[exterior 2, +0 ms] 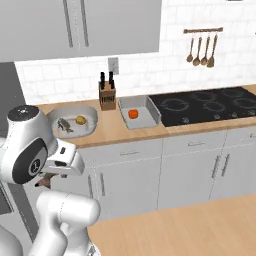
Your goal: Place one squash and one fish in each tupperware on the nearby counter, to pack two identical lunches.
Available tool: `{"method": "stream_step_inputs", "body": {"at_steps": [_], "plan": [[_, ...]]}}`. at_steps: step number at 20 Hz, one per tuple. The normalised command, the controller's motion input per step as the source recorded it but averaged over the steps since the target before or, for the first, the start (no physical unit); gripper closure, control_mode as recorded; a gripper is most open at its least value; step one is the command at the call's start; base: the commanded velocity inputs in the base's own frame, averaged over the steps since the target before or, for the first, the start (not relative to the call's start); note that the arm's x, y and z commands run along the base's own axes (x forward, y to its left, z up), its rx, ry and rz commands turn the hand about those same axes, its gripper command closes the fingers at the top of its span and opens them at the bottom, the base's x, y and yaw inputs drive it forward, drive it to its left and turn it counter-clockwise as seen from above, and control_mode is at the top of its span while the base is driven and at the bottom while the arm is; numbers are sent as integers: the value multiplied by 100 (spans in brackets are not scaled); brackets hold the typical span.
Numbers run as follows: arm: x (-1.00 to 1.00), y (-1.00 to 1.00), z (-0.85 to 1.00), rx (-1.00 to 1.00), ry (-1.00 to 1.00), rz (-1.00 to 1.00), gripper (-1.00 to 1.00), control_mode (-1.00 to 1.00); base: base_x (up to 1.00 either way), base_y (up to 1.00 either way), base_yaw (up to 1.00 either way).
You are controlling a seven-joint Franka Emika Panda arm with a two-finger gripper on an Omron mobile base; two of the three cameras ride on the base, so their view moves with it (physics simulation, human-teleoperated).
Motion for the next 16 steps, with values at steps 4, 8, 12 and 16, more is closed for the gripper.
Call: {"method": "stream_step_inputs", "body": {"at_steps": [4,8,12,16], "plan": [[0,0,0,0,0,0,100,100,100,-81,52],[0,0,0,0,0,0,100,100,99,-94,47],[0,0,0,0,0,0,100,100,99,-100,36],[0,0,0,0,0,0,100,100,83,-69,14]]}}
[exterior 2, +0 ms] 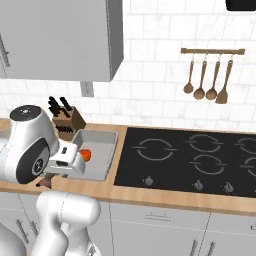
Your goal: Place one squash and one fish in each tupperware on the nearby counter, to pack two identical lunches.
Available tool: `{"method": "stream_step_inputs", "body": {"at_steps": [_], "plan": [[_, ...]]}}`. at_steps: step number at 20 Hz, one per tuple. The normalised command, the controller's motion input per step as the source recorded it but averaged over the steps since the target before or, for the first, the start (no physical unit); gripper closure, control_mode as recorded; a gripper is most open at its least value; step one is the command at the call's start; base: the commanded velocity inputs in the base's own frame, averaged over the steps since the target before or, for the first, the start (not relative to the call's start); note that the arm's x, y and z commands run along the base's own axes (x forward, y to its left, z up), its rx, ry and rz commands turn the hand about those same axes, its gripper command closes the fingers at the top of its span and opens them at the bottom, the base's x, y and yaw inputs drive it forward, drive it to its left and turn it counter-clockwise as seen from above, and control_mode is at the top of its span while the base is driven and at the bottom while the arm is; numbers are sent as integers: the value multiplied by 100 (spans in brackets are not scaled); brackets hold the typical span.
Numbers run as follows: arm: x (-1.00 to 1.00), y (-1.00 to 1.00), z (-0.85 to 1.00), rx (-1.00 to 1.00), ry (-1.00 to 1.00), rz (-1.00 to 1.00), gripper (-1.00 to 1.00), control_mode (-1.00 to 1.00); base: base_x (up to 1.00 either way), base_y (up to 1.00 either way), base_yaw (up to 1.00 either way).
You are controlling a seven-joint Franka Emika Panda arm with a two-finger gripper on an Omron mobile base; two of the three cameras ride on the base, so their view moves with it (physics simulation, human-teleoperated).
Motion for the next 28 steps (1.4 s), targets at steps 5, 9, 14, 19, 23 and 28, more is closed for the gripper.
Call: {"method": "stream_step_inputs", "body": {"at_steps": [5,9,14,19,23,28], "plan": [[0,0,0,0,0,0,100,100,38,-4,0],[0,0,0,0,0,0,100,100,0,0,0],[14,2,-1,0,0,0,100,-100,0,0,0],[90,34,-8,0,0,0,100,-100,0,0,0],[100,44,-41,-4,4,-6,100,-100,0,0,0],[100,4,-32,-1,9,-16,100,-100,0,0,0]]}}
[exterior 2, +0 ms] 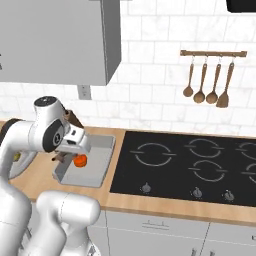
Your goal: Place one squash and one fish in each tupperware on the nearby counter, to pack two identical lunches.
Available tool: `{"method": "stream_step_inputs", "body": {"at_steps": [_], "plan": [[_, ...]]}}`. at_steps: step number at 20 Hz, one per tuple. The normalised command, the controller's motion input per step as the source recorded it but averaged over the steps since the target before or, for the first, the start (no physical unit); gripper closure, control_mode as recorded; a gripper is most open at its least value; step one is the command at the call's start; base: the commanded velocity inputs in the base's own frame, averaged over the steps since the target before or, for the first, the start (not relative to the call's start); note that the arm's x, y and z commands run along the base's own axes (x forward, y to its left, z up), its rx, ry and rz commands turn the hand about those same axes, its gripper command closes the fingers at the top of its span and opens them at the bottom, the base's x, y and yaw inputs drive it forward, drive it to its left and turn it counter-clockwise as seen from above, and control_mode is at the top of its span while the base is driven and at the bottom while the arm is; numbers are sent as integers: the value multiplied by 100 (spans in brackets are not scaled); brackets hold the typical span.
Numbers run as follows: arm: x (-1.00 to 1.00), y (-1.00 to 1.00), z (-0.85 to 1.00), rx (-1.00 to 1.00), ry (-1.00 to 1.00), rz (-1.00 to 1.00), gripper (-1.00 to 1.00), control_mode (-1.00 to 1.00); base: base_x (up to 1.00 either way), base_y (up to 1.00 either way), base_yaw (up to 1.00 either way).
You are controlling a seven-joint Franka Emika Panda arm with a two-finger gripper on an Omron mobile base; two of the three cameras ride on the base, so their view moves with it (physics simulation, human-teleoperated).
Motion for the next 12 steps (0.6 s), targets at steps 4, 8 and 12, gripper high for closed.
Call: {"method": "stream_step_inputs", "body": {"at_steps": [4,8,12], "plan": [[100,-3,-4,0,26,-4,100,-100,0,0,0],[96,0,0,-1,37,0,100,-100,0,0,0],[28,0,-66,0,7,0,100,-100,0,0,0]]}}
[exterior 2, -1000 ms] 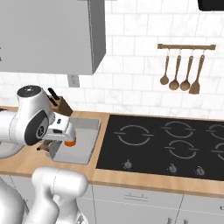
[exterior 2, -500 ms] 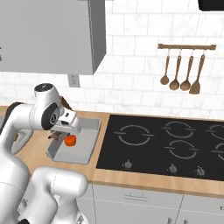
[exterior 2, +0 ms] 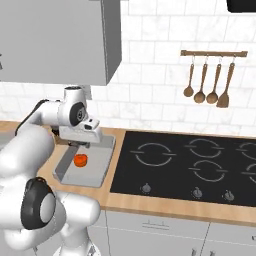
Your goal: Place one squash and one fish in each tupperware on the nearby counter, to pack two identical lunches.
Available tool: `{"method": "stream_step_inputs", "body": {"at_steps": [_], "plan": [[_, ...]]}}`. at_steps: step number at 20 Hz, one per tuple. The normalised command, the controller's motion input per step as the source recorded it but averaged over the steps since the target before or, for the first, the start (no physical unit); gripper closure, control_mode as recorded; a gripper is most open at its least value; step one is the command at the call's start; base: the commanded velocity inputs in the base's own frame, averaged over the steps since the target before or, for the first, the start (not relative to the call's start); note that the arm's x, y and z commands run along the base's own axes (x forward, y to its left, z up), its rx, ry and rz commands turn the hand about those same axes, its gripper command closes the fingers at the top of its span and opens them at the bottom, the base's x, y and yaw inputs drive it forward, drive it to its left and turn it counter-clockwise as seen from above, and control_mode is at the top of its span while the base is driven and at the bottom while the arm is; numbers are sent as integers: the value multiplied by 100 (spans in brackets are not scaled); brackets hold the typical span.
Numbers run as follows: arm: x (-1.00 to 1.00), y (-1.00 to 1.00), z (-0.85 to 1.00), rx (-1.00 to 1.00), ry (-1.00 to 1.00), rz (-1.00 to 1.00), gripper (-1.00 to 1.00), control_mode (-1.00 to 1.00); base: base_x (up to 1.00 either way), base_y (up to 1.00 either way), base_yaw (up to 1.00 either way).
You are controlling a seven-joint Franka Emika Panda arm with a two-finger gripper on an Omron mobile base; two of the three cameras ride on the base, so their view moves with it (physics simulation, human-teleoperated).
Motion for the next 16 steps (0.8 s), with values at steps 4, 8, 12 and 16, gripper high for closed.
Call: {"method": "stream_step_inputs", "body": {"at_steps": [4,8,12,16], "plan": [[32,0,-87,-7,1,0,100,-100,0,0,0],[72,0,-98,-5,0,1,100,-100,0,0,0],[60,0,-48,0,-3,4,100,-100,0,0,0],[55,-1,-18,0,-3,8,100,-100,0,0,0]]}}
